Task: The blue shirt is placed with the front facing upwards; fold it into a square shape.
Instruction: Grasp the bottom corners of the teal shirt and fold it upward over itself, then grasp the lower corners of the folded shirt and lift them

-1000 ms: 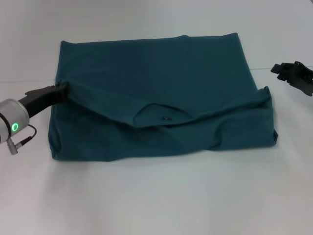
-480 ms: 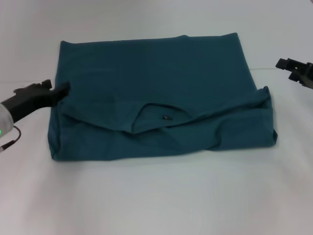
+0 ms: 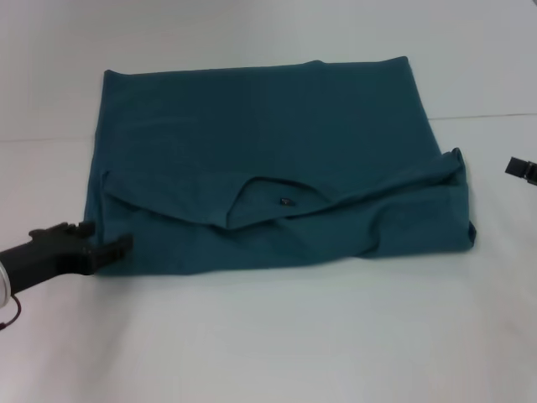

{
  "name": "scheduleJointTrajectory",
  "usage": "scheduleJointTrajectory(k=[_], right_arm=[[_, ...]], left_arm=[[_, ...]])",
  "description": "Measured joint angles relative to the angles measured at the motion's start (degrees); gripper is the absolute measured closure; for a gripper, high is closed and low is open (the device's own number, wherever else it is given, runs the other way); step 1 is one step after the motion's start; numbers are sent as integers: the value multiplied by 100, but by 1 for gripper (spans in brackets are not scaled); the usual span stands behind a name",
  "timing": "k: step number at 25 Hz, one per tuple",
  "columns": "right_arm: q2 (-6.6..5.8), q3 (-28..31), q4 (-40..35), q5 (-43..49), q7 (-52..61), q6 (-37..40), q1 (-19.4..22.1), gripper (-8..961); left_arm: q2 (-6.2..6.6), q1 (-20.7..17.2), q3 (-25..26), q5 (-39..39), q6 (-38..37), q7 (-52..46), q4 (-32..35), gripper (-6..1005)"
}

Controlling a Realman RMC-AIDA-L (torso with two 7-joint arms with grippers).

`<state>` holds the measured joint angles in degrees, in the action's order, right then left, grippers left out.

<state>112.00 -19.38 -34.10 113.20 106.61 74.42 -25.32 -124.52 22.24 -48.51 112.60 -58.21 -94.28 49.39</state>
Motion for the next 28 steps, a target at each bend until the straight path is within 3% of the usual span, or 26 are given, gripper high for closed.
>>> scheduleJointTrajectory(k=[15,20,25,28], right_arm=[[50,-83,-1,41,-67,52,-9,200],[57,-85,-1,44,-53,75,-14,200],[19,-246,-1,45,3,101,-17,198],[-77,-447,-19,46,60,266,-24,197]], left_arm=[[-2,81,-216,681,336,-434,-175,276],[-2,105,-246,665,443,-415,-186,349],[-6,118,-335,634,450,-410,-189,583],[-10,119,-337,603,452,-417,-178,814]])
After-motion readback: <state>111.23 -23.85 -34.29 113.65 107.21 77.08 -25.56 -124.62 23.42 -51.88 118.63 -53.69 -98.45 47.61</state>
